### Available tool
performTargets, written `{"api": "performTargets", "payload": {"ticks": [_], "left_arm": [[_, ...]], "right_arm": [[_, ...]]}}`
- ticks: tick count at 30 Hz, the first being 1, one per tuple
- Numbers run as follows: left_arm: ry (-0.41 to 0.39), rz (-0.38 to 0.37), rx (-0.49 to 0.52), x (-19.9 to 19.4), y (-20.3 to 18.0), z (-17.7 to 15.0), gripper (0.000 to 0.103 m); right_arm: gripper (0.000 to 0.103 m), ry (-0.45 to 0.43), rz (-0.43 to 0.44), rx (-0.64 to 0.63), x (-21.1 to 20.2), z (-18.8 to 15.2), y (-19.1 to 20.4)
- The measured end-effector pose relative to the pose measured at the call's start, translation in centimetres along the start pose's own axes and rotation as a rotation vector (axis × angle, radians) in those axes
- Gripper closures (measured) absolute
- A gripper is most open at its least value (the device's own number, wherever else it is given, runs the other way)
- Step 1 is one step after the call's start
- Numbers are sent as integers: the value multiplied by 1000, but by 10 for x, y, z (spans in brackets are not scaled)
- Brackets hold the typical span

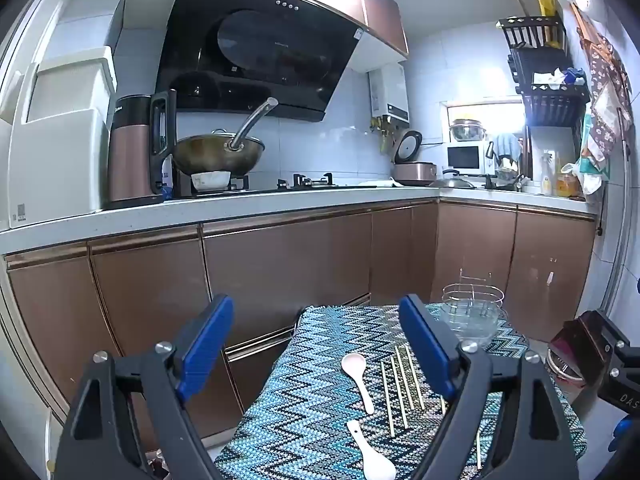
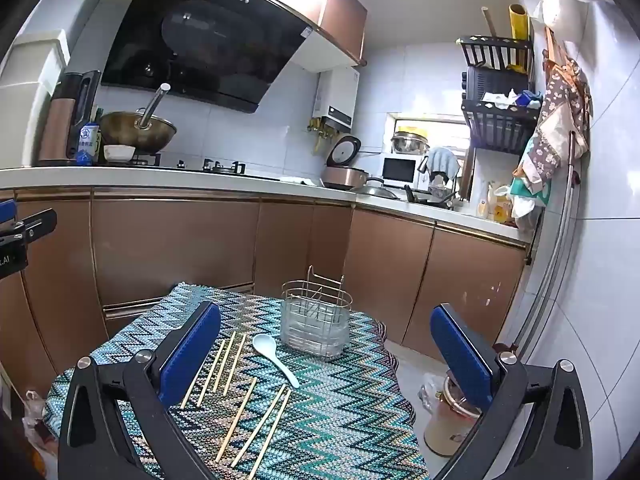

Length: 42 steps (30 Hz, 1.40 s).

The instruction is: Organize utensils

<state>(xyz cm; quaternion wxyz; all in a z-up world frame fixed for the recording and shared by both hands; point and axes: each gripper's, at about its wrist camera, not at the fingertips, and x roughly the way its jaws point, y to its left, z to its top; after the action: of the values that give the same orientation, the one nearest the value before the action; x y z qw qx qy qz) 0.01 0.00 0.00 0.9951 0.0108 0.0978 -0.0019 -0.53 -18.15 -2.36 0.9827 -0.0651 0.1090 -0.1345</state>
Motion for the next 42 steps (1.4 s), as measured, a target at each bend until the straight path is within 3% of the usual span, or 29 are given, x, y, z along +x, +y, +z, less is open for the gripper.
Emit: {"api": "performTargets", "payload": {"ticks": [18,42], "left_arm": [[0,6,-7,-4,-12,-10,19],[26,-16,-41,0,2,-10,19]], "right_arm": [[0,-6,-1,11,-1,0,-1],[0,-5,1,2,-3,2,0]]}}
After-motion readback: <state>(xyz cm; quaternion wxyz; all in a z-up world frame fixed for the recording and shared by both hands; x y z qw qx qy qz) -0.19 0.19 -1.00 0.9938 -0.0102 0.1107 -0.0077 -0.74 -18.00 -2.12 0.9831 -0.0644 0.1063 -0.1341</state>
